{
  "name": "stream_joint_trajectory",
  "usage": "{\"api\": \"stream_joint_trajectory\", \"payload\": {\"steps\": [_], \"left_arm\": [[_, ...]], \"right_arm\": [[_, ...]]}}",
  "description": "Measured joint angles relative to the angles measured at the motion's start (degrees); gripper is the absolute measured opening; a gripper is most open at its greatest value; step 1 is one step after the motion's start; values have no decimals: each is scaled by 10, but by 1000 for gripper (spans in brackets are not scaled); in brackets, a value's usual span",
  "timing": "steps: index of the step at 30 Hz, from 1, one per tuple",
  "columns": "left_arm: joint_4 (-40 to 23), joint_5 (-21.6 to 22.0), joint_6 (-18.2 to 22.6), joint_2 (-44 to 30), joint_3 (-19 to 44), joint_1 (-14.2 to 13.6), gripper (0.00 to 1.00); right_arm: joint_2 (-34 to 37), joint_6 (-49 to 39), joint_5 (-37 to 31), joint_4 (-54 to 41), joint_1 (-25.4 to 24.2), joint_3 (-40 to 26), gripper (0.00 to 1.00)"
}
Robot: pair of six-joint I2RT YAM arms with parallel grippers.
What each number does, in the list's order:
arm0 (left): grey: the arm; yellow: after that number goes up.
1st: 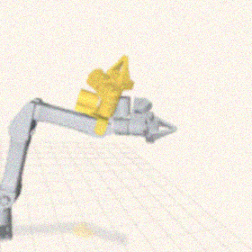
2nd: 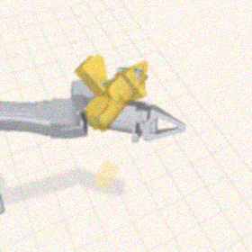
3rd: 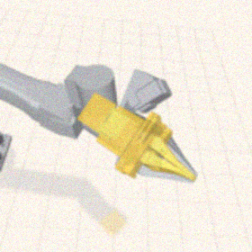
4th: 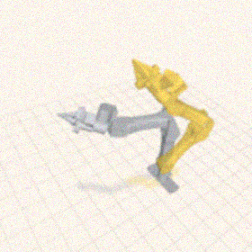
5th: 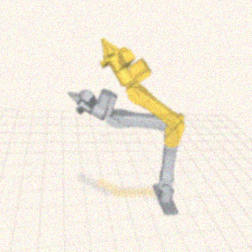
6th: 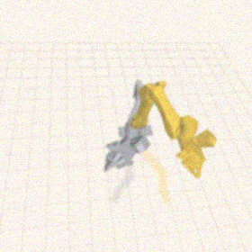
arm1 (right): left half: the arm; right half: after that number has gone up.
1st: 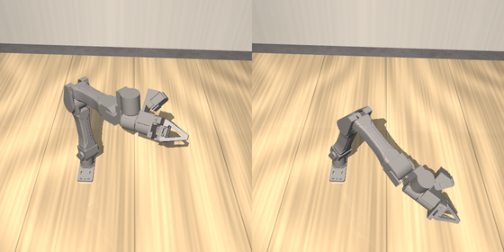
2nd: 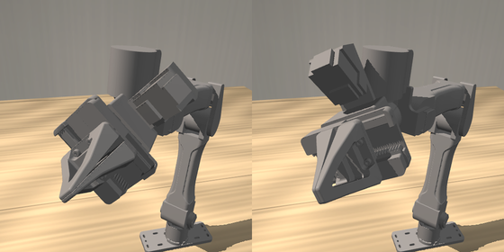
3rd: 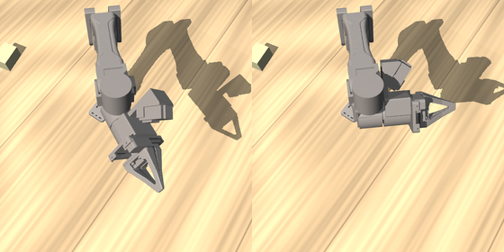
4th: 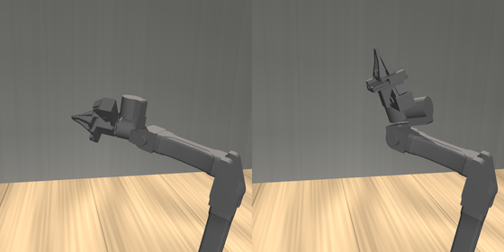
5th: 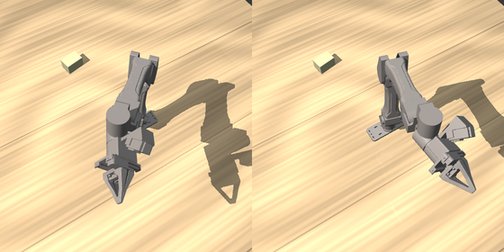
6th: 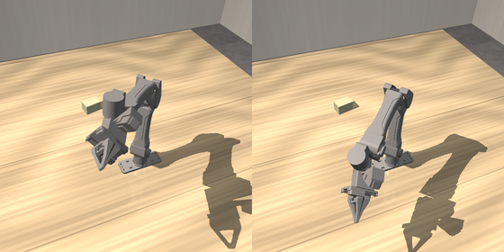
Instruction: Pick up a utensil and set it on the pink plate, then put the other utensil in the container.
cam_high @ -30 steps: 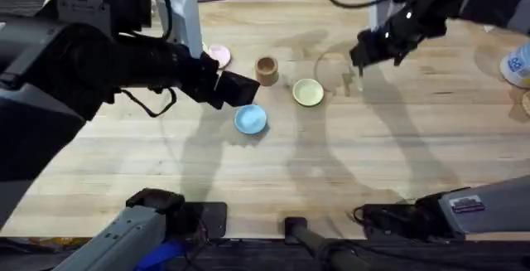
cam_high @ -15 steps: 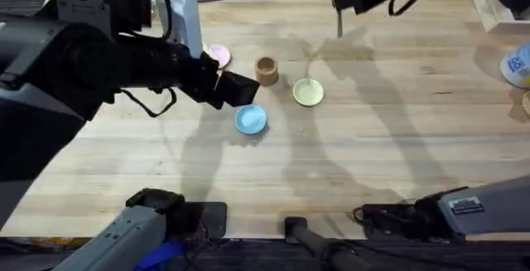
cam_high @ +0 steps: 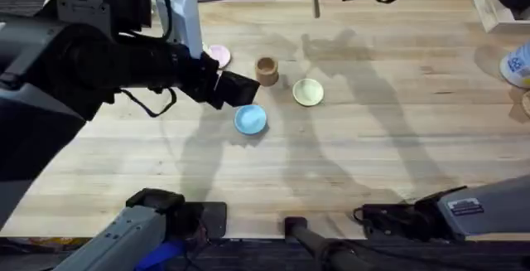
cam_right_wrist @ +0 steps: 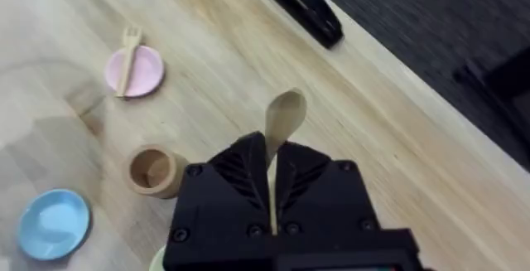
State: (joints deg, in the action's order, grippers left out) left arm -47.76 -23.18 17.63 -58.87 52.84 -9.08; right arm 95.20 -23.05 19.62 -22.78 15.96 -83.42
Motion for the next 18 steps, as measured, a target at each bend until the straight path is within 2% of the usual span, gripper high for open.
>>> {"api": "stream_joint_trajectory", "payload": {"steps": [11,18], "left_arm": [[0,0,0,0,0,0,997],[0,0,0,0,0,0,996]], "right_arm": [[0,-94,122,16,12,0,33],[-1,-130,210,95,10,11,33]]}}
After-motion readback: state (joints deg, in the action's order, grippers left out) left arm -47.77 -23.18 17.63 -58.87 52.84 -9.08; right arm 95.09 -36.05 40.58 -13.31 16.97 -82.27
